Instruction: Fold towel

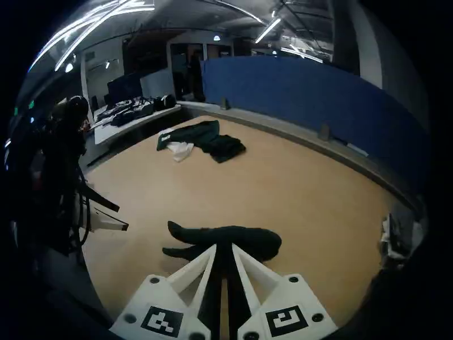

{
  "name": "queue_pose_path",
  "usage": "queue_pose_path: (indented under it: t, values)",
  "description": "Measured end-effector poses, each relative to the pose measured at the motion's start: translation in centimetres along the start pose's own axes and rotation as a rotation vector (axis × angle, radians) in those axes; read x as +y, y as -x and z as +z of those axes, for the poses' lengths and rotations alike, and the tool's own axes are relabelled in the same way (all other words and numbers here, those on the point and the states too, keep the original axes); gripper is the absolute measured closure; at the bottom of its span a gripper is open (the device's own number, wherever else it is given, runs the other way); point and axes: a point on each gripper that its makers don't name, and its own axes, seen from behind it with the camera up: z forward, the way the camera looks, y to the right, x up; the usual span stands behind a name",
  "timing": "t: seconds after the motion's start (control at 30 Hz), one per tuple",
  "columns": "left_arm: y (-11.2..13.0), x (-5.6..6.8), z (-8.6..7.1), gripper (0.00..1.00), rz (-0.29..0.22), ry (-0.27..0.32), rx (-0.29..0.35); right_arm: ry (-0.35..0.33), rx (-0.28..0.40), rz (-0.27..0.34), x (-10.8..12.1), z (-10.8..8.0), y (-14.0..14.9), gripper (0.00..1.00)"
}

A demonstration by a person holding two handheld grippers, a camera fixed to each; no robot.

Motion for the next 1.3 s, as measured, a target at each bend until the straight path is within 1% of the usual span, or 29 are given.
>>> queue_pose_path:
  t: [0.2,0.47,0.8,1.07,1.3]
  values:
    - [-0.3,0.3,-0.3,0.03,-0.002,0.005,0.008,0.004,0.03,-0.026,0.5,-1.4,-2.3,0.96]
    - [-0.4,0.7,-0.5,0.03,-0.001,0.014,0.016,0.025,0.055,-0.037,1.1,-2.9,-3.7,0.96]
    - [-0.4,1.1,-0.8,0.03,0.005,0.016,0.017,0.046,0.069,-0.034,1.9,-4.2,-4.2,0.96]
    - [-0.5,1.4,-1.1,0.03,0.008,0.018,0.018,0.063,0.072,-0.029,2.9,-5.3,-3.9,0.96]
    - [-0.6,1.8,-1.1,0.03,0.013,0.018,0.016,0.088,0.08,-0.006,4.7,-6.4,-3.6,0.96]
